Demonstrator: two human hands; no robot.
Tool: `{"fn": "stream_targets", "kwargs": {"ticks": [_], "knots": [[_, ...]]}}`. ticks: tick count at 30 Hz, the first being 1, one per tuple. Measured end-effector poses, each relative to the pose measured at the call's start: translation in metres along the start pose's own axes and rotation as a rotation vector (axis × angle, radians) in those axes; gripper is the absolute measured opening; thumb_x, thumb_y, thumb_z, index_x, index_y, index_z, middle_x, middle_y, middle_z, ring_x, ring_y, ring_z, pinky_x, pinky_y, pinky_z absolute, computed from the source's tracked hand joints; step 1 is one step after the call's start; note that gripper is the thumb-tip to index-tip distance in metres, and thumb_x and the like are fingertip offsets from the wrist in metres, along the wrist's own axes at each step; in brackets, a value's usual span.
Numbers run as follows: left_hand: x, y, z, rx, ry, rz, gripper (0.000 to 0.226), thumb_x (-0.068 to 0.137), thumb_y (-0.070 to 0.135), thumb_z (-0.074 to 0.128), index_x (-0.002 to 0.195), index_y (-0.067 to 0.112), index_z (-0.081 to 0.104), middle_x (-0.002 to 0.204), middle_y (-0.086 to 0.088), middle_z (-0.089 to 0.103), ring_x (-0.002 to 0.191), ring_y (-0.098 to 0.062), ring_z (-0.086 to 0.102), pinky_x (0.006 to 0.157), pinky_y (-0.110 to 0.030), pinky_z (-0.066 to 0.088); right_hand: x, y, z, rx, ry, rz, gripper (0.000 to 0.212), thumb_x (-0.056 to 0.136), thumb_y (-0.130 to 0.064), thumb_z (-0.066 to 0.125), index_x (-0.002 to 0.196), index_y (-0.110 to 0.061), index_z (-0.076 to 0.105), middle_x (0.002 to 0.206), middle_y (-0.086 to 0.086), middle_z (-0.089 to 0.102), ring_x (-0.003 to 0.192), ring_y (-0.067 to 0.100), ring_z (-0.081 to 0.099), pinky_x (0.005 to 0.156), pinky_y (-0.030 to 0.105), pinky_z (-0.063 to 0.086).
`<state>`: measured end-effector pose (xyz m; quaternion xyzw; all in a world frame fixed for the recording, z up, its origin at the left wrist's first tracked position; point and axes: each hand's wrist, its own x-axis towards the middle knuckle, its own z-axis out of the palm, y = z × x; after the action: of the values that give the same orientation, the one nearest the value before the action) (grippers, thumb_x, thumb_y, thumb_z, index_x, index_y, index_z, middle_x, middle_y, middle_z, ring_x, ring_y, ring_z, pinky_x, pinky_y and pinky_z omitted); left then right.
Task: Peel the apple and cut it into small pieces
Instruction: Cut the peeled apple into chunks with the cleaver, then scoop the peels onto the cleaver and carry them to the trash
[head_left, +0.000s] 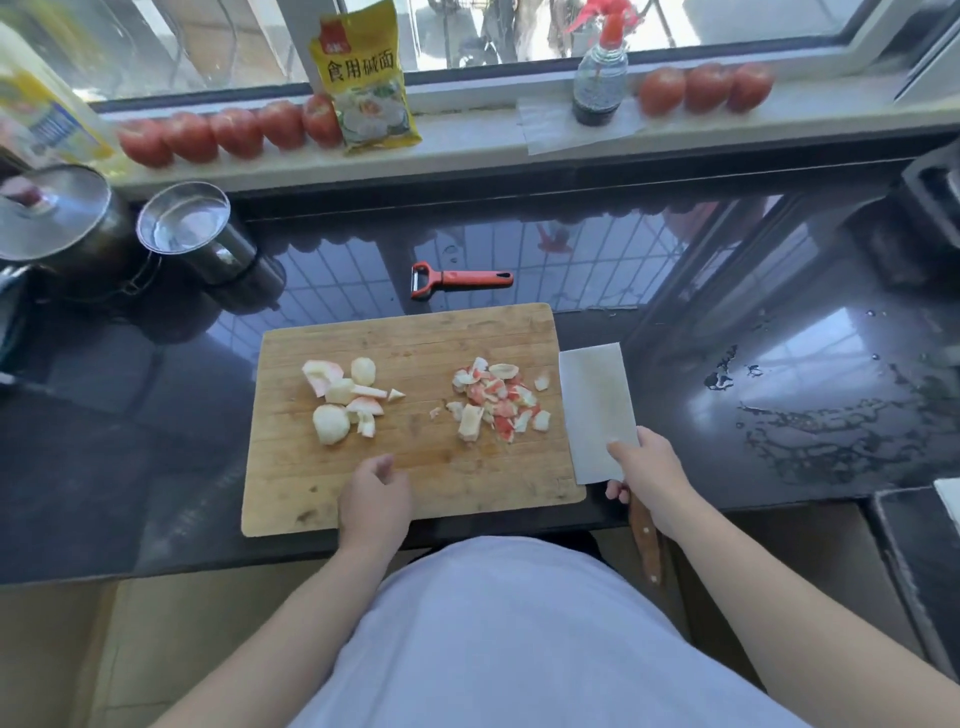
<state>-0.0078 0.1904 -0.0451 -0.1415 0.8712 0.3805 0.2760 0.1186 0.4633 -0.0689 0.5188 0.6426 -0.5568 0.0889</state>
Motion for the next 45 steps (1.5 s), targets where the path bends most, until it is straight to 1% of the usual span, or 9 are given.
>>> {"fn": "stream_targets", "kwargs": {"ticks": [6, 10, 15, 19, 22, 24, 27, 33, 45], "knots": [[0.019, -0.019, -0.015, -0.323, -0.016, -0.368, 0.012, 0.093, 0.008, 0.054, 0.082, 0.011, 0.057, 0.096, -0.010, 0.058, 0.087, -0.025, 0.052, 0.078, -0.036, 0.046, -0.004, -0.006, 0.030, -0.025, -0.036, -0.023, 0.021, 0.090, -0.019, 0.047, 0.108, -0.017, 0.058, 0.092, 0.010, 0.070, 0.051, 0.026, 0.061, 0.052, 0.034, 0.047], [0.009, 0.008, 0.004, -0.592, -0.090, -0.447, 0.012, 0.097, 0.000, 0.049, 0.086, 0.003, 0.053, 0.091, -0.008, 0.056, 0.083, -0.018, 0.056, 0.087, -0.031, 0.047, -0.007, -0.011, 0.050, -0.061, -0.028, -0.027, 0.020, 0.087, -0.021, 0.047, 0.103, -0.020, 0.059, 0.089, 0.010, 0.070, 0.050, 0.025, 0.063, 0.052, 0.033, 0.049], [0.005, 0.030, 0.016, -0.694, -0.253, -0.309, 0.043, 0.097, -0.008, 0.044, 0.136, 0.001, 0.057, 0.122, -0.004, 0.063, 0.115, -0.018, 0.063, 0.105, -0.033, 0.050, -0.009, -0.012, 0.049, -0.086, -0.020, -0.027, 0.020, 0.088, -0.023, 0.048, 0.105, -0.020, 0.059, 0.090, 0.009, 0.069, 0.053, 0.023, 0.065, 0.053, 0.032, 0.051], [0.006, -0.003, -0.021, -0.839, -0.077, -0.256, 0.024, 0.097, -0.002, 0.048, 0.097, 0.011, 0.068, 0.100, -0.003, 0.070, 0.092, -0.017, 0.068, 0.091, -0.035, 0.054, -0.004, -0.007, 0.042, -0.111, 0.007, -0.029, 0.017, 0.090, -0.023, 0.049, 0.103, -0.021, 0.059, 0.097, 0.004, 0.067, 0.057, 0.022, 0.067, 0.052, 0.030, 0.052], [0.006, -0.020, -0.058, -1.335, -0.152, -0.344, 0.018, 0.094, 0.012, 0.047, 0.076, 0.013, 0.051, 0.073, -0.003, 0.048, 0.063, -0.020, 0.047, 0.071, -0.034, 0.045, 0.000, -0.003, 0.046, -0.110, 0.024, -0.036, 0.017, 0.091, -0.024, 0.049, 0.103, -0.020, 0.060, 0.097, 0.006, 0.068, 0.055, 0.022, 0.067, 0.052, 0.030, 0.053], [0.006, -0.014, -0.067, -1.368, -0.177, -0.291, 0.018, 0.094, 0.012, 0.047, 0.076, 0.015, 0.045, 0.069, -0.001, 0.039, 0.058, -0.017, 0.036, 0.068, -0.032, 0.040, 0.001, -0.001, 0.050, -0.129, 0.048, -0.036, 0.018, 0.091, -0.025, 0.050, 0.104, -0.020, 0.059, 0.096, 0.004, 0.068, 0.056, 0.023, 0.068, 0.054, 0.032, 0.055], [0.006, 0.002, -0.060, -1.146, -0.208, -0.165, 0.012, 0.099, 0.006, 0.050, 0.088, 0.010, 0.052, 0.068, -0.001, 0.045, 0.055, -0.015, 0.041, 0.080, -0.036, 0.053, 0.001, -0.001, 0.054, -0.161, 0.068, -0.036, 0.018, 0.089, -0.029, 0.049, 0.103, -0.024, 0.058, 0.095, -0.002, 0.067, 0.058, 0.023, 0.070, 0.070, 0.044, 0.061], [0.001, -0.045, -0.035, 0.422, -0.011, 0.357, 0.002, 0.100, 0.025, 0.061, 0.099, 0.025, 0.063, 0.096, 0.012, 0.061, 0.094, -0.015, 0.059, 0.081, -0.035, 0.052, 0.000, -0.001, 0.056, -0.193, 0.087, -0.033, 0.016, 0.091, -0.032, 0.049, 0.104, -0.025, 0.057, 0.098, -0.004, 0.064, 0.064, 0.024, 0.070, 0.076, 0.051, 0.059], [0.023, -0.058, -0.011, 0.682, 0.034, 0.512, 0.013, 0.102, 0.029, 0.059, 0.091, 0.024, 0.064, 0.094, 0.011, 0.062, 0.093, -0.016, 0.050, 0.082, -0.035, 0.040, 0.000, -0.001, 0.056, -0.196, 0.087, -0.022, 0.016, 0.094, -0.034, 0.050, 0.105, -0.026, 0.057, 0.098, -0.004, 0.065, 0.062, 0.021, 0.071, 0.077, 0.050, 0.059]]}}
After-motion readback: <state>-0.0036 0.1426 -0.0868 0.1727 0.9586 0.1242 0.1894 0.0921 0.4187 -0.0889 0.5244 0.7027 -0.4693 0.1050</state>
